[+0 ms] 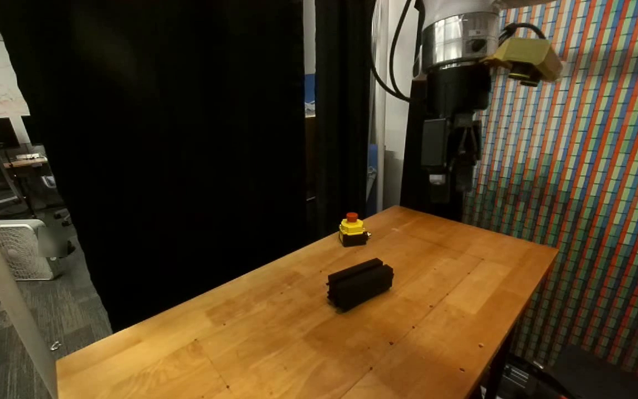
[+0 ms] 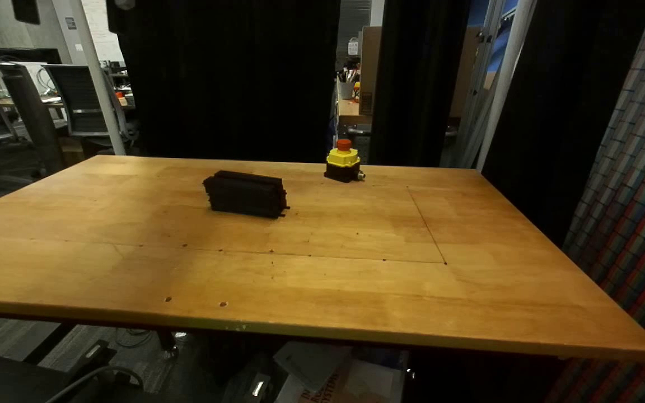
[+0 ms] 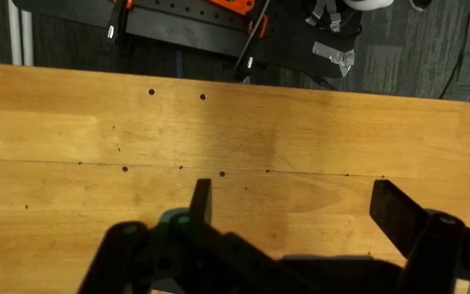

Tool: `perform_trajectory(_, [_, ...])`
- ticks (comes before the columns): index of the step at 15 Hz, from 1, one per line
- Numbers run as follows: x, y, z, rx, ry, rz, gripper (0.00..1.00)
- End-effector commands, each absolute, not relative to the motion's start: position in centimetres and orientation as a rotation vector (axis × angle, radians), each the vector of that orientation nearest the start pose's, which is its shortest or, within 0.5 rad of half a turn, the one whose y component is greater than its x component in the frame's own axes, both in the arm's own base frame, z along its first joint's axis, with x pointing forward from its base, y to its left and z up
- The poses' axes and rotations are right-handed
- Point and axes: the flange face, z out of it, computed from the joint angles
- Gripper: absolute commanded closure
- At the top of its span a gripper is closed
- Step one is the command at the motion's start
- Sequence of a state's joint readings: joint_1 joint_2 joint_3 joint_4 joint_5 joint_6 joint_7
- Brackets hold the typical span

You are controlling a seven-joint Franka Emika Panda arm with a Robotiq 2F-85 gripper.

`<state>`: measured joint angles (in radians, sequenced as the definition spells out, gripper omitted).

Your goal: Stack the black pieces together

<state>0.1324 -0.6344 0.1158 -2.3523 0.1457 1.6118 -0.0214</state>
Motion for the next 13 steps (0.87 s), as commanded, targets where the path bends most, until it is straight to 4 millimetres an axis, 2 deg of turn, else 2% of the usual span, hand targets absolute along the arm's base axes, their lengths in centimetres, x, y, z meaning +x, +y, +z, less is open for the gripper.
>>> perform_trajectory(1, [30.4, 10.1, 54.8, -3.053, -0.065, 0.100, 0.00])
perform_trajectory(5, [28.9, 9.3, 54.6, -3.041, 0.215, 0.044, 0.00])
perform_trajectory(8, [28.1, 8.7, 54.3, -3.025, 0.344, 0.017, 0.00])
perform_trajectory(9, [29.1, 8.9, 54.2, -3.061, 0.244, 0.087, 0.00])
perform_trajectory(13, [28.4, 8.5, 54.0, -3.056, 0.306, 0.070, 0.00])
